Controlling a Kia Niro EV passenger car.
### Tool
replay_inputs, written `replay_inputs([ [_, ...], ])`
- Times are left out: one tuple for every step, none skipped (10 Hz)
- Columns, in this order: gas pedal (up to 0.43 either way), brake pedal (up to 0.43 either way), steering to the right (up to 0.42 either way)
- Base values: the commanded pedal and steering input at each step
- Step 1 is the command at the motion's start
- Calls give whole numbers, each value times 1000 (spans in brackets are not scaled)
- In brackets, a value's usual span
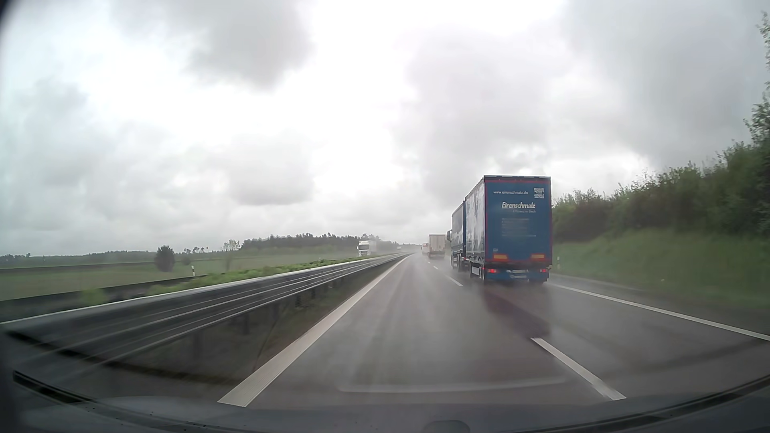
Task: Follow the waypoints while adhering to traffic rules and regulations
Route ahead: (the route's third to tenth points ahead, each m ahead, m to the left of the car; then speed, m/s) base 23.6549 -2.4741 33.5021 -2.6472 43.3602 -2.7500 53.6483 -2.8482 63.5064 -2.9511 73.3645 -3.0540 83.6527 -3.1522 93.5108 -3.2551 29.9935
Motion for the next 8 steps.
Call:
replay_inputs([
  [311, 0, 0],
  [311, 0, 0],
  [311, 0, 0],
  [319, 0, 1],
  [319, 0, 1],
  [319, 0, 1],
  [319, 0, 1],
  [319, 0, 0],
])
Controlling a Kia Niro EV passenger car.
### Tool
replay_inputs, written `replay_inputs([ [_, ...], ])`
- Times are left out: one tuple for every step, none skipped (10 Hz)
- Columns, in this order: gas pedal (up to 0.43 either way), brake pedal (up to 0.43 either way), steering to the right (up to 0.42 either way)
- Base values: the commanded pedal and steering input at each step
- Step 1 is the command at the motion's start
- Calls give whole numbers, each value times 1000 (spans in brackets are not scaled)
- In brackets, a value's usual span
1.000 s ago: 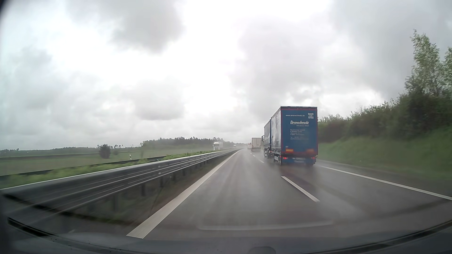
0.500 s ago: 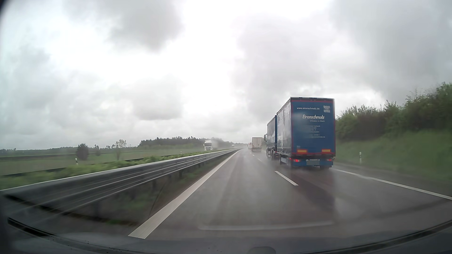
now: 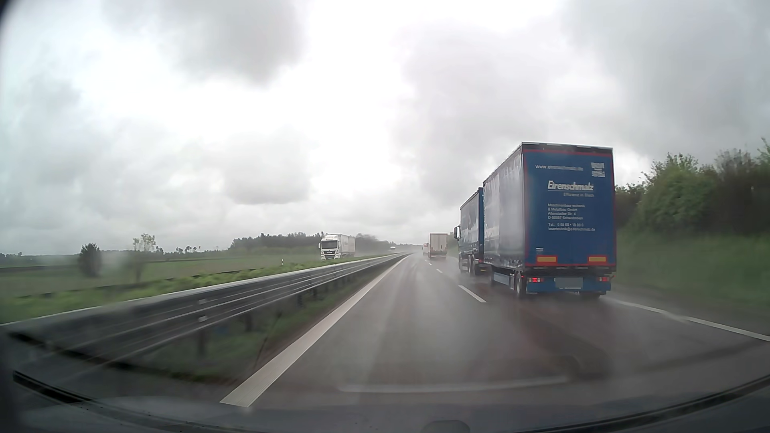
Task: Follow the waypoints while adhering to traffic rules and regulations
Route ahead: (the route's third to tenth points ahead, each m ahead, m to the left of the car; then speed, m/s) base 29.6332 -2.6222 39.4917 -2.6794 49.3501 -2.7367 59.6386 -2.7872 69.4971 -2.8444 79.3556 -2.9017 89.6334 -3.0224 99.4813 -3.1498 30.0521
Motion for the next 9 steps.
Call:
replay_inputs([
  [319, 0, 0],
  [319, 0, 0],
  [319, 0, 1],
  [319, 0, 1],
  [319, 0, 1],
  [319, 0, 0],
  [319, 0, 0],
  [319, 0, 0],
  [319, 0, 1],
])
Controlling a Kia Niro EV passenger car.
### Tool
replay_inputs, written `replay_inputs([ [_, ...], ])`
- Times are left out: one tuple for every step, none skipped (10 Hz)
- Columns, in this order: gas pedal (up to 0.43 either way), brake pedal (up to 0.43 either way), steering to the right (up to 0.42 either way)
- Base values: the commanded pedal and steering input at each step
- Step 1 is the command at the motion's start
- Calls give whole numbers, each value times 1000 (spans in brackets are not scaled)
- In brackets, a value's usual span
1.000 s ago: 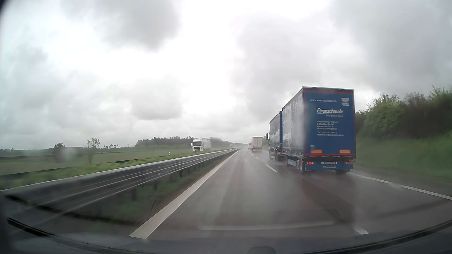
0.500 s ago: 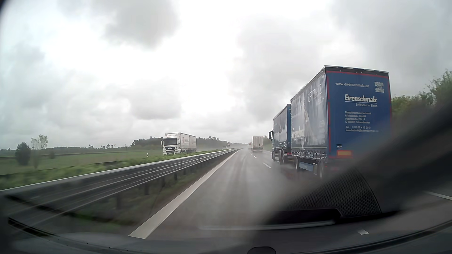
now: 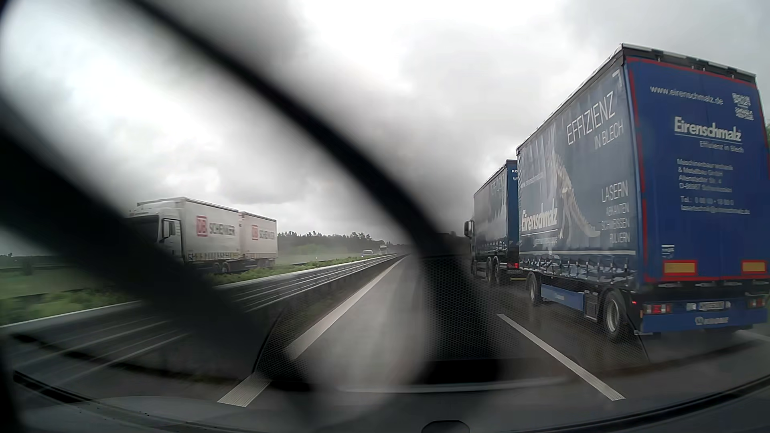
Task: Follow the waypoints while adhering to traffic rules and regulations
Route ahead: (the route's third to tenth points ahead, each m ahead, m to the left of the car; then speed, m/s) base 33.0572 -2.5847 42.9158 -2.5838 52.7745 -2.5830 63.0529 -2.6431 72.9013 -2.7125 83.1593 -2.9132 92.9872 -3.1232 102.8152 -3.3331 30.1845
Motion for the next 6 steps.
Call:
replay_inputs([
  [319, 0, 0],
  [319, 0, 0],
  [319, 0, 0],
  [319, 0, 0],
  [319, 0, 0],
  [319, 0, 0],
])
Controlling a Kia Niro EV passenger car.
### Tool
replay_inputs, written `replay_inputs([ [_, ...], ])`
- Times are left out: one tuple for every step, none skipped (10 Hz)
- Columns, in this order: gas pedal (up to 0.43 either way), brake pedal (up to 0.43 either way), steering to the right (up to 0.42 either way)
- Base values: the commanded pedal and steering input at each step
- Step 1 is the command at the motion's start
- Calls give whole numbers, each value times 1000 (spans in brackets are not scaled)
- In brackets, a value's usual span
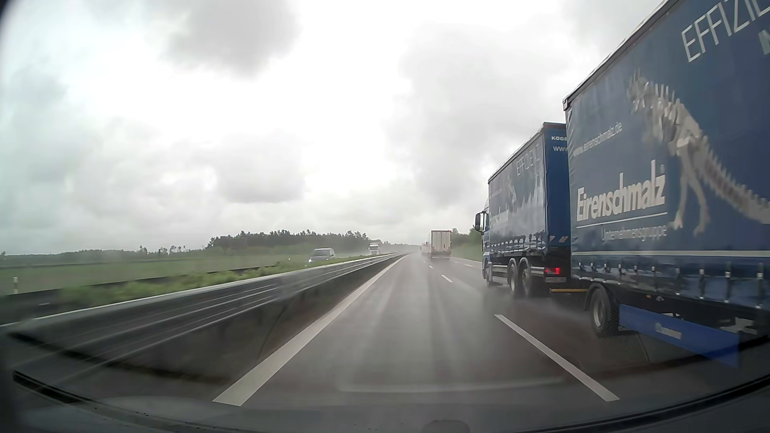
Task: Follow the waypoints while adhering to traffic rules and regulations
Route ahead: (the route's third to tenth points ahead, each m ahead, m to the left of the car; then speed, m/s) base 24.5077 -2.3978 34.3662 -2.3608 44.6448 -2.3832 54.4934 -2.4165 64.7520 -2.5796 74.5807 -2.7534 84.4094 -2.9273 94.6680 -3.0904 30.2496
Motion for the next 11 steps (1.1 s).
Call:
replay_inputs([
  [319, 0, 1],
  [319, 0, 0],
  [319, 0, 0],
  [319, 0, 0],
  [319, 0, 0],
  [319, 0, 0],
  [319, 0, 0],
  [311, 0, 0],
  [311, 0, 0],
  [311, 0, 0],
  [311, 0, 0],
])
